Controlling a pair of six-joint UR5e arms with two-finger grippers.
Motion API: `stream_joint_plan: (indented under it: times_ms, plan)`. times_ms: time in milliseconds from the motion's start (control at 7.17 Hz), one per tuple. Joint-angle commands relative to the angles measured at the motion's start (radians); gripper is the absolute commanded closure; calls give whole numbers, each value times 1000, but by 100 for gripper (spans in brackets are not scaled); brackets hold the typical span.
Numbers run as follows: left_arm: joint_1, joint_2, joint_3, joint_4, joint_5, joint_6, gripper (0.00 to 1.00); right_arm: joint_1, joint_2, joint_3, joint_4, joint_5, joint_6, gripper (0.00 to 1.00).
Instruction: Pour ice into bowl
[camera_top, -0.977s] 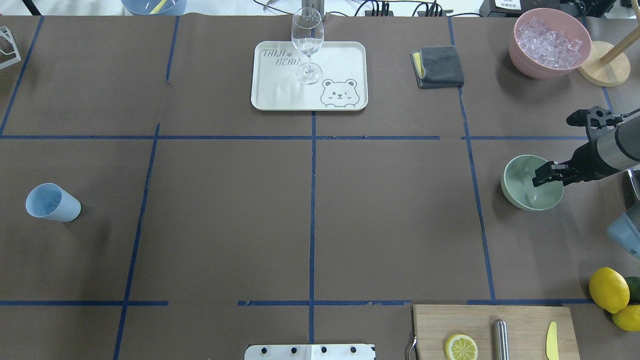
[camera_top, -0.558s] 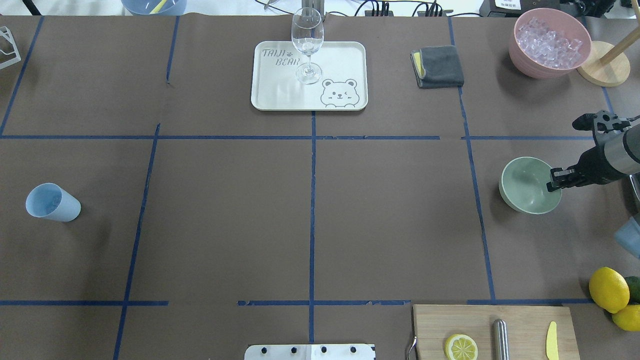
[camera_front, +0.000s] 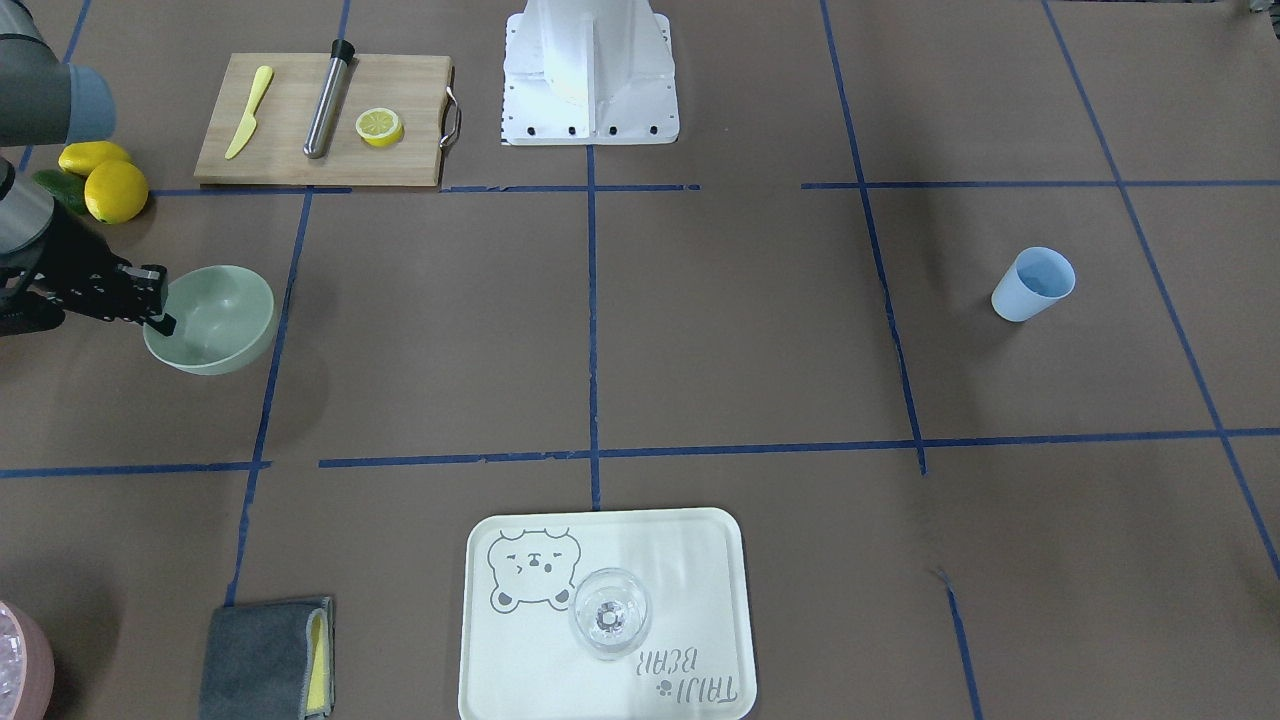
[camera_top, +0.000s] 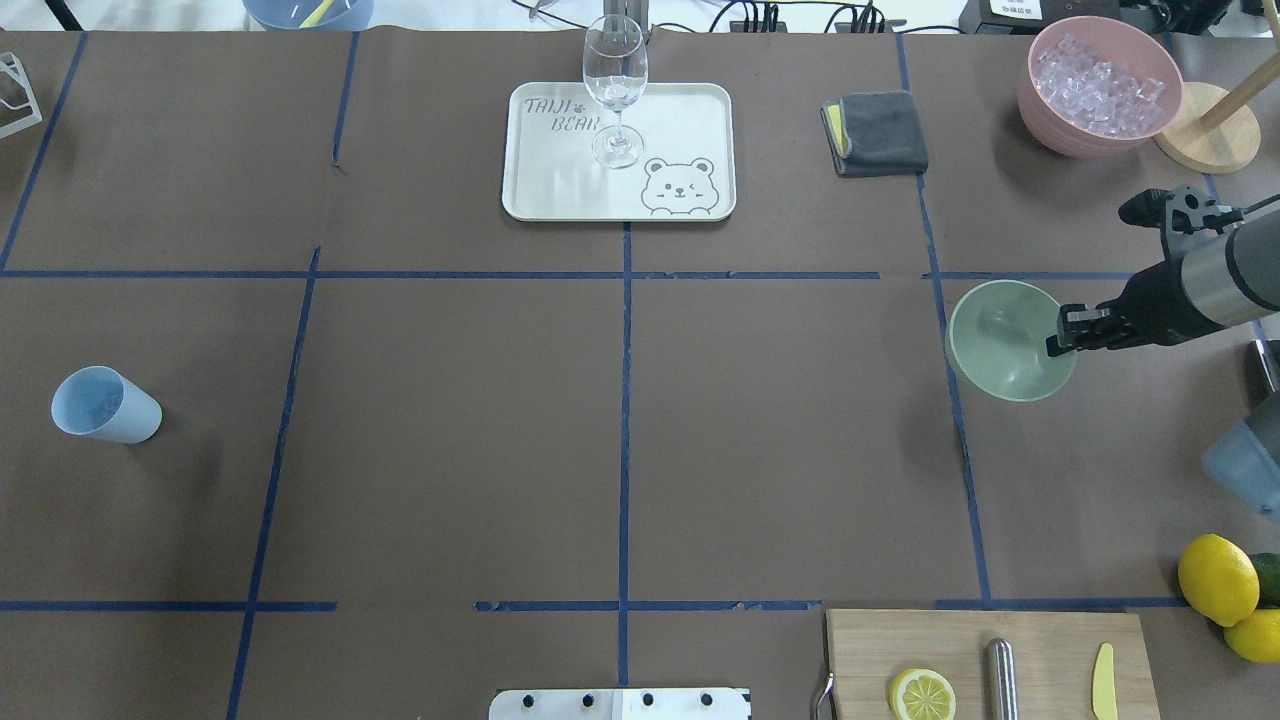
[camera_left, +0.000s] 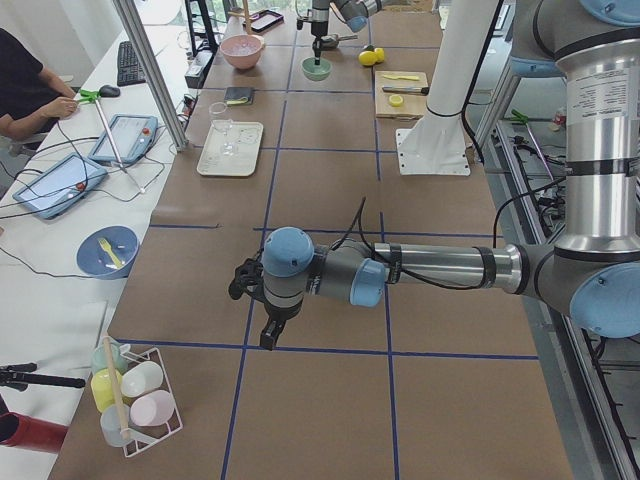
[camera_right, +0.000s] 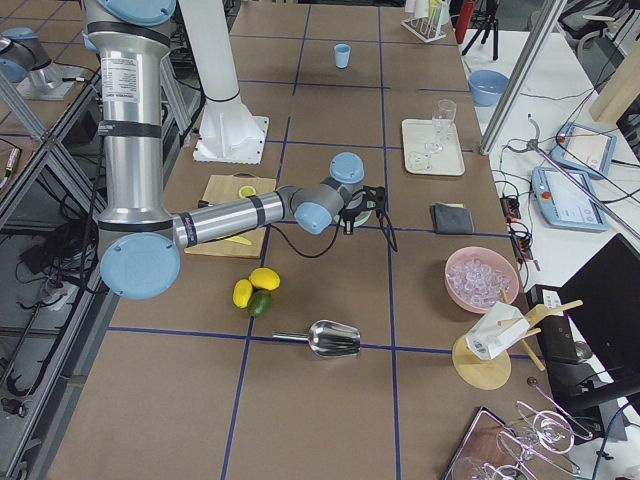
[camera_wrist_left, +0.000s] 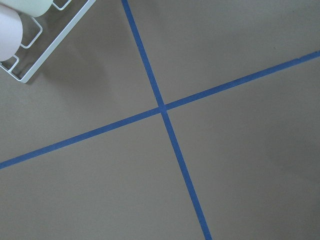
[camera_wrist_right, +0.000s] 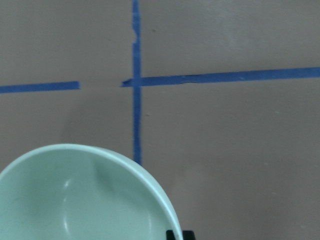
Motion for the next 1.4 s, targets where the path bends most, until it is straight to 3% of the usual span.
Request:
stream_joint_plan:
  times_ms: [0, 140, 279, 419, 558, 698, 837, 1256]
  plan:
    - [0, 0, 2, -47, -12, -2, 0, -95, 141, 5, -3, -21, 225, 100]
    - [1, 0, 1, -54, -22, -1, 0, -185, 201, 2, -4, -92, 314, 100]
    - [3, -2, 2, -79, -21, -1, 0, -257, 313, 3, -102, -161, 376, 100]
    - [3, 0, 2, -102, -24, -1, 0, -322, 457, 2, -271, -201, 434, 100]
    - [3, 2, 2, -104, -59, -1, 0, -413, 549, -15, -363, -302, 471, 100]
    - [3, 2, 2, -104, -65, -4, 0, -469, 630, -79, -363, -370, 567, 100]
    - [3, 0, 2, -104, -66, -7, 0, -492, 735, -158, -366, -384, 632, 100]
    - [3, 0, 2, -104, -67, -7, 0, -563, 748, -217, -357, -459, 646, 100]
